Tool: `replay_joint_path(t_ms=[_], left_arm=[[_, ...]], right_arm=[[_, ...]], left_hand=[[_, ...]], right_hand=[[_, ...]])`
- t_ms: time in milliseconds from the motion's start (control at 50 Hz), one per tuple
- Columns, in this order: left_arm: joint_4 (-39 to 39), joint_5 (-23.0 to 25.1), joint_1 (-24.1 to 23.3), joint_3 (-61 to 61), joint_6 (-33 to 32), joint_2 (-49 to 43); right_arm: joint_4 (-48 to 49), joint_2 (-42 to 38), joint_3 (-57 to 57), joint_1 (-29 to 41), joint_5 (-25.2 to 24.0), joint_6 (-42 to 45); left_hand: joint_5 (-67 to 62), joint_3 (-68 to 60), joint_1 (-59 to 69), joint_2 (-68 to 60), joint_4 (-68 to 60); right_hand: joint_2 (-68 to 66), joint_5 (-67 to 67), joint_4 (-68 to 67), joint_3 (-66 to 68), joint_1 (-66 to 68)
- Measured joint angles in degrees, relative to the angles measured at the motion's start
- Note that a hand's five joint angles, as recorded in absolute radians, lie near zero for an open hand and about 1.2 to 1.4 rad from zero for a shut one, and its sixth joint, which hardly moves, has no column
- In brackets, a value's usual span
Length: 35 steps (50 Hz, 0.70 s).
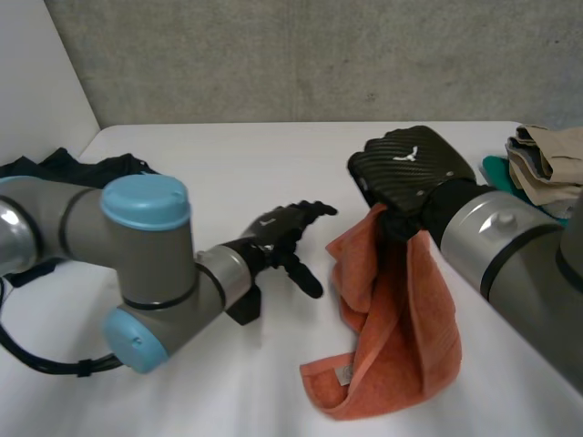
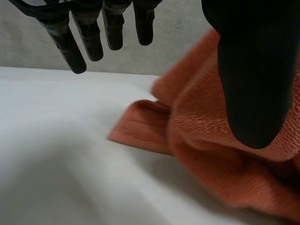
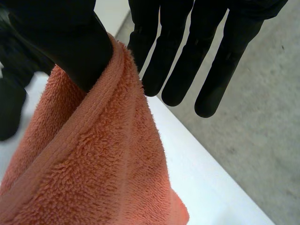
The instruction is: Fold the laundry.
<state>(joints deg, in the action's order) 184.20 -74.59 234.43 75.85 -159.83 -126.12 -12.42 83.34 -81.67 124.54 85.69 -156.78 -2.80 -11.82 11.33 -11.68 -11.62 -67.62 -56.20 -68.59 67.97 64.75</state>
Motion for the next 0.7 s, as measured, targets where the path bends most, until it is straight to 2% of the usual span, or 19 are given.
replay_joint_path(t_ms=[60,100,120,140,160,180,200,240,320,380,440,540,600,700], left_arm=[[-0.7,-0.4,-2.4,-2.3,1.6,-1.8],[-1.2,-0.7,-3.7,-3.6,2.3,-2.7],[-1.4,-0.8,-3.9,-3.9,2.5,-2.9],[-1.9,-1.4,-4.8,-4.9,2.9,-3.6],[-2.2,-1.8,-5.1,-5.5,3.0,-3.8],[-2.4,-2.4,-5.2,-6.0,3.1,-3.9],[-2.7,-3.2,-5.1,-6.5,2.9,-3.8],[-3.3,-5.1,-4.3,-7.2,2.4,-3.1],[-5.3,-10.7,-0.4,-7.8,-1.8,2.3],[-6.0,-12.3,2.0,-7.8,-6.0,7.8],[-6.2,-11.8,3.8,-7.7,-11.0,14.0],[-5.2,-7.7,4.7,-7.8,-18.8,21.5],[-4.5,-6.3,4.4,-7.4,-22.8,22.4],[-4.1,-7.0,3.2,-5.4,-28.2,19.2]], right_arm=[[0.7,1.5,-1.4,2.5,0.5,0.0],[1.0,2.0,-2.1,3.5,0.8,0.0],[1.2,2.2,-2.3,3.8,0.9,0.1],[1.6,2.4,-2.7,4.3,1.2,0.1],[1.8,2.5,-2.8,4.4,1.5,0.1],[2.0,2.5,-2.9,4.4,1.7,0.2],[2.2,2.5,-3.0,4.2,1.9,0.3],[2.4,2.5,-3.0,3.7,2.2,0.6],[3.0,2.6,-2.2,0.7,3.1,2.7],[3.2,2.8,-1.4,-0.4,3.1,3.5],[4.0,3.0,1.3,-2.3,2.9,4.2],[7.0,2.3,4.6,-3.6,2.1,2.6],[9.7,0.8,5.4,-4.0,1.6,1.6],[13.5,-2.4,4.0,-4.3,1.1,1.0]], left_hand=[[-0.3,-0.4,0.7,-0.6,-0.5],[-4.2,-4.8,6.3,-4.9,-5.0],[-10.6,-12.4,13.7,-12.5,-11.4],[-27.6,-29.5,33.8,-29.8,-28.7],[-37.6,-39.7,44.0,-40.2,-39.1],[-37.6,-39.7,44.0,-40.2,-39.1],[-47.5,-48.8,51.7,-50.1,-49.5],[-51.5,-55.1,52.0,-55.7,-55.8],[-51.5,-56.1,52.0,-56.6,-56.8],[-51.5,-56.1,52.0,-56.7,-56.8],[-51.5,-56.2,52.0,-56.7,-56.9],[-51.5,-56.2,52.0,-56.7,-57.0],[-51.6,-56.2,52.0,-56.7,-57.0],[-52.1,-55.6,51.8,-55.8,-56.4]], right_hand=[[0.0,0.0,0.0,0.0,0.0],[0.0,0.0,0.0,0.0,0.0],[0.0,0.0,0.0,0.0,0.0],[0.0,0.0,0.0,0.0,0.0],[0.0,0.0,0.0,0.0,0.0],[0.0,0.0,0.0,0.0,0.0],[0.0,0.0,0.0,0.0,0.0],[0.0,0.0,0.0,0.0,0.0],[0.0,0.0,0.0,0.0,0.0],[0.0,0.0,0.0,0.0,0.0],[0.0,-0.4,0.0,0.0,0.0],[0.0,-1.1,0.0,0.0,0.0],[0.0,-1.5,0.0,0.0,0.0],[0.0,-1.7,0.0,0.0,0.0]])
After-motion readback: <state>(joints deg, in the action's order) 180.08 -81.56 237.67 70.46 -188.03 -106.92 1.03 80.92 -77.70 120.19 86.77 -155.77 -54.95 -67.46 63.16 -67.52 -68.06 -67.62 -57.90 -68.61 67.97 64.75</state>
